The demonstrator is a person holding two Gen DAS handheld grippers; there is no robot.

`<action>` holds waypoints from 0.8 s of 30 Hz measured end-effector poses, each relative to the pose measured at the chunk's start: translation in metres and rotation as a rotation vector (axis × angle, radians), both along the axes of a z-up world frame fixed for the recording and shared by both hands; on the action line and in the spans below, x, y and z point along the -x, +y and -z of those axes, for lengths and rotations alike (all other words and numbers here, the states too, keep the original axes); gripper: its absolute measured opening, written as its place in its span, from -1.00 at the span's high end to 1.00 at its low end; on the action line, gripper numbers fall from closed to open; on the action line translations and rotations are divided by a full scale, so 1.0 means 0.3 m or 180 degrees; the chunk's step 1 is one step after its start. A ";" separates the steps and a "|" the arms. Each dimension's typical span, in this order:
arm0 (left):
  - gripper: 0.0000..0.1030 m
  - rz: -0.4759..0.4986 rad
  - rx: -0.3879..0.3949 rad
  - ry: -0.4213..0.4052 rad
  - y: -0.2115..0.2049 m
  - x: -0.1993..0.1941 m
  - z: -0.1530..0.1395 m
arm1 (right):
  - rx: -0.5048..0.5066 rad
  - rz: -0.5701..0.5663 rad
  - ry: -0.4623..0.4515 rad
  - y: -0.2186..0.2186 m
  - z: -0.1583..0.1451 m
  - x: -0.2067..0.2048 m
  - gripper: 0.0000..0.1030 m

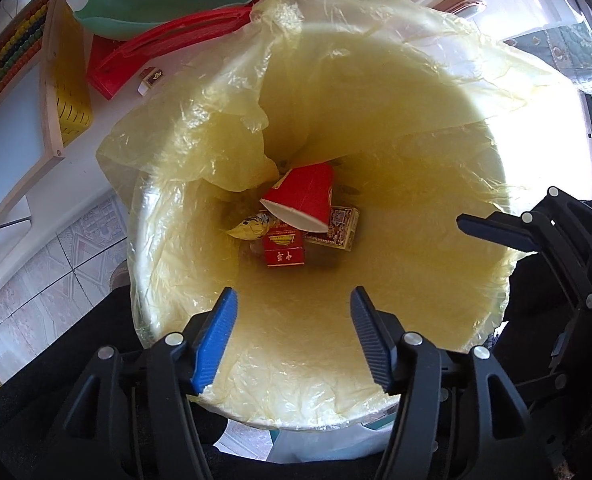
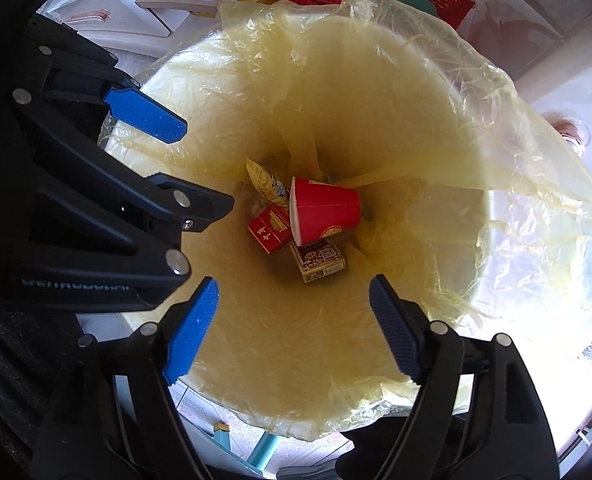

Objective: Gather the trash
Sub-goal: 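Open both tools to drop the wrapper and red cup into the bin, then move both tools back over the table toward the black box and tissue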

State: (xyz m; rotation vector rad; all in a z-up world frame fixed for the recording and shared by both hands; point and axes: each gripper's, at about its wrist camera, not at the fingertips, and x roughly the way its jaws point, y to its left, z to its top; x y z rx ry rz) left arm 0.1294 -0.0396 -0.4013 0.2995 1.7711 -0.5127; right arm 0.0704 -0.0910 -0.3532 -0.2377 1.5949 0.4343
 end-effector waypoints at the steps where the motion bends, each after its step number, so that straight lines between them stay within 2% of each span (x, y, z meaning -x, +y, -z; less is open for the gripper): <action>1: -0.13 0.0001 -0.0003 -0.0001 -0.001 0.001 0.000 | -0.0002 0.0003 -0.0002 0.001 0.000 -0.001 -0.49; 9: -0.26 0.0003 -0.0059 -0.0040 -0.005 0.012 -0.025 | 0.0016 0.0006 -0.0035 -0.036 -0.024 0.020 -0.52; 13: -0.34 -0.0019 -0.0059 -0.0068 0.024 0.044 -0.104 | 0.0007 -0.0037 -0.0179 -0.051 -0.147 0.046 -0.52; 18: -0.56 -0.0052 -0.0012 -0.0137 0.103 0.095 -0.327 | -0.0117 -0.0129 -0.0476 -0.109 -0.385 0.053 -0.63; 21: -0.63 -0.0173 0.0005 -0.0295 0.151 0.070 -0.517 | -0.0237 -0.0112 -0.0517 -0.168 -0.535 0.013 -0.67; 24: -0.74 -0.0315 0.0058 -0.0500 0.188 -0.014 -0.733 | -0.0264 -0.0093 -0.0642 -0.225 -0.685 -0.071 -0.70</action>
